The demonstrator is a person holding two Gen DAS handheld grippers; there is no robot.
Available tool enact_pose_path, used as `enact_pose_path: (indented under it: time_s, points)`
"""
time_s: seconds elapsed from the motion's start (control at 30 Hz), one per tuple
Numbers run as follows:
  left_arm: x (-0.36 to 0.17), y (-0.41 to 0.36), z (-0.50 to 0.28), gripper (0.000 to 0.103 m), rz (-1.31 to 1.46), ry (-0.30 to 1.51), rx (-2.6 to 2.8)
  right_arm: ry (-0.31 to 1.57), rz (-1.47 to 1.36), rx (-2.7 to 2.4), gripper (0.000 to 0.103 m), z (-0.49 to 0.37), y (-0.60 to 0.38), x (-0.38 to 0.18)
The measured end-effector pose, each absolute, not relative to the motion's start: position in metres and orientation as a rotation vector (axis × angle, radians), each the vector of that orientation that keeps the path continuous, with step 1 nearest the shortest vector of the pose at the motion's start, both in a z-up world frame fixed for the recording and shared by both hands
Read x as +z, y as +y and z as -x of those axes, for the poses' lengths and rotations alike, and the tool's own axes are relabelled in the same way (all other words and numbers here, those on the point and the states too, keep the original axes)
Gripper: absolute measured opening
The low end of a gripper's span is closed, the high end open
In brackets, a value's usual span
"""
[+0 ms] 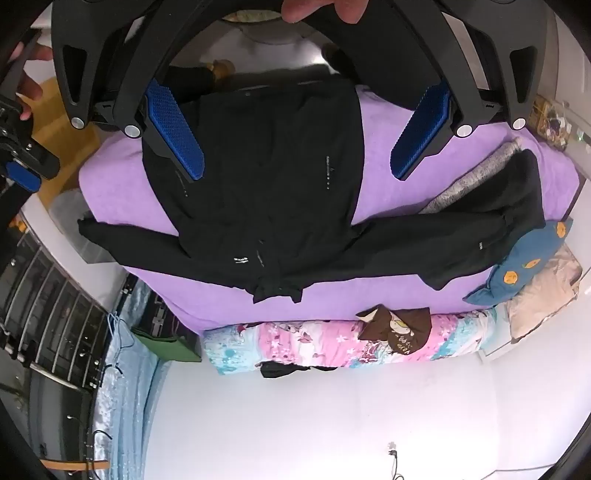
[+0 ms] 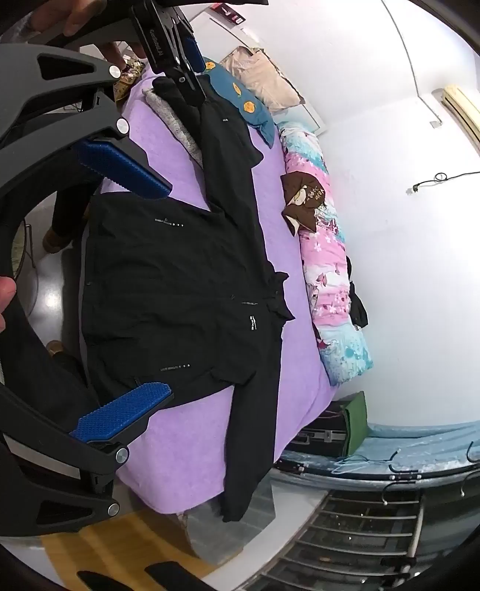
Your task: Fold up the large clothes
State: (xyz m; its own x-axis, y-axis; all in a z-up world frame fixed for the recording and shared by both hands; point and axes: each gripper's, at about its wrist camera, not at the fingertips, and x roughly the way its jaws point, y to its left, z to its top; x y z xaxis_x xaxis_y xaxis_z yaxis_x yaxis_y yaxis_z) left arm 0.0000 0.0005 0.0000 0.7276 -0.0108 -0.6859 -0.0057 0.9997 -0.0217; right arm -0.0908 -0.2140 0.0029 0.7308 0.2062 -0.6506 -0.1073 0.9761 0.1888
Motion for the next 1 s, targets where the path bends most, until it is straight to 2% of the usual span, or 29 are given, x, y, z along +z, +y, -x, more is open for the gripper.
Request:
enact_pose_path:
  time_s: [1.0]
  points:
    - [-0.003, 0.011, -0.001, 0.097, 0.053, 0.768, -0.015, 0.721, -0.123, 0.173, 0.098, 0.094, -0.207, 0.004]
